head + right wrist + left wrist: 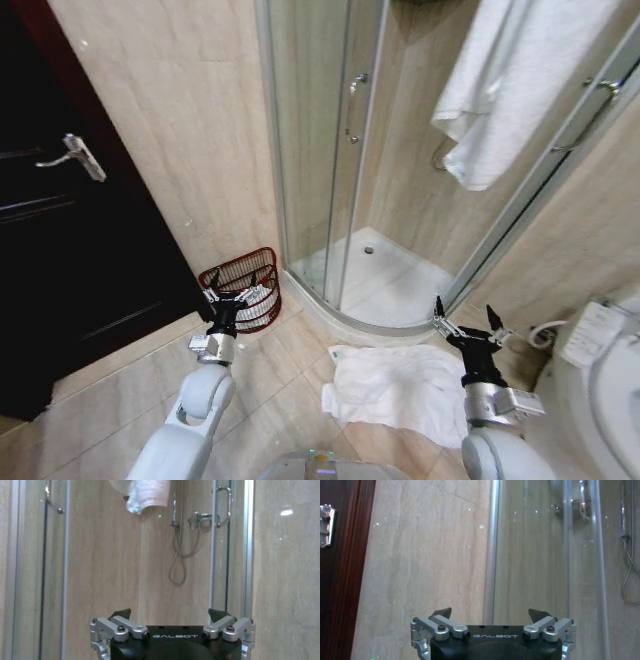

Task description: Discard the used towel into the hamper.

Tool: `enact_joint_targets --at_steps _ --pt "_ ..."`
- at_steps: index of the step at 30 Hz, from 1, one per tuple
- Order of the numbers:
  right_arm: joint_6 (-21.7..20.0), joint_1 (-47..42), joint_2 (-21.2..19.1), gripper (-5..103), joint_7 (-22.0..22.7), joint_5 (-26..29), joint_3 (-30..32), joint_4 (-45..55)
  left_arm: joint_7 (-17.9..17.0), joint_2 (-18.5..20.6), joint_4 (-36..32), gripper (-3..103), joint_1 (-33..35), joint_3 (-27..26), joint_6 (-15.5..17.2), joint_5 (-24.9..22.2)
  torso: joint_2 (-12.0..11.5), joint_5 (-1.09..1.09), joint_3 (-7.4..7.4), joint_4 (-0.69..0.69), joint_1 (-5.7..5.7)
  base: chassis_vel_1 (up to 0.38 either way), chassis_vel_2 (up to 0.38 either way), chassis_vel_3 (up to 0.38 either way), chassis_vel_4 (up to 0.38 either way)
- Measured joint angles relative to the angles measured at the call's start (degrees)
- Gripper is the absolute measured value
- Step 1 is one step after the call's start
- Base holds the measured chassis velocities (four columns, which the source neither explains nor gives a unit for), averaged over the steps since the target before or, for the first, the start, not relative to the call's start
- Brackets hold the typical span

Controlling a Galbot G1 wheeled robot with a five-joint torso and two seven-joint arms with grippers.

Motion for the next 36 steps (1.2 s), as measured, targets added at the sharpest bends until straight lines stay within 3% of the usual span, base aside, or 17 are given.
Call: enact_joint_targets --at_steps 15,27,36 --pt "0.59 -0.39 0.0 100 0.0 -0.01 0.19 0.14 0.33 -0.41 -0.35 100 0.14 0.41 0.16 1.02 0.05 0.0 0.02 0.0 0.03 -0.129 -0.134 0.124 0.139" --pt "1.68 0.56 0.0 100 1.17 0.56 0.07 -0.21 1.11 0.4 -0.67 100 -0.42 1.85 0.07 0.12 0.07 -0.02 0.03 0.0 0.02 -0.003 -0.031 0.001 0.006" --pt "1.57 0.11 0.0 100 1.43 1.01 0.44 1.06 1.19 0.59 -2.85 100 -0.48 2.39 3.1 -1.11 0.35 -0.01 0.15 0.0 0.19 0.0 0.0 0.0 0.0"
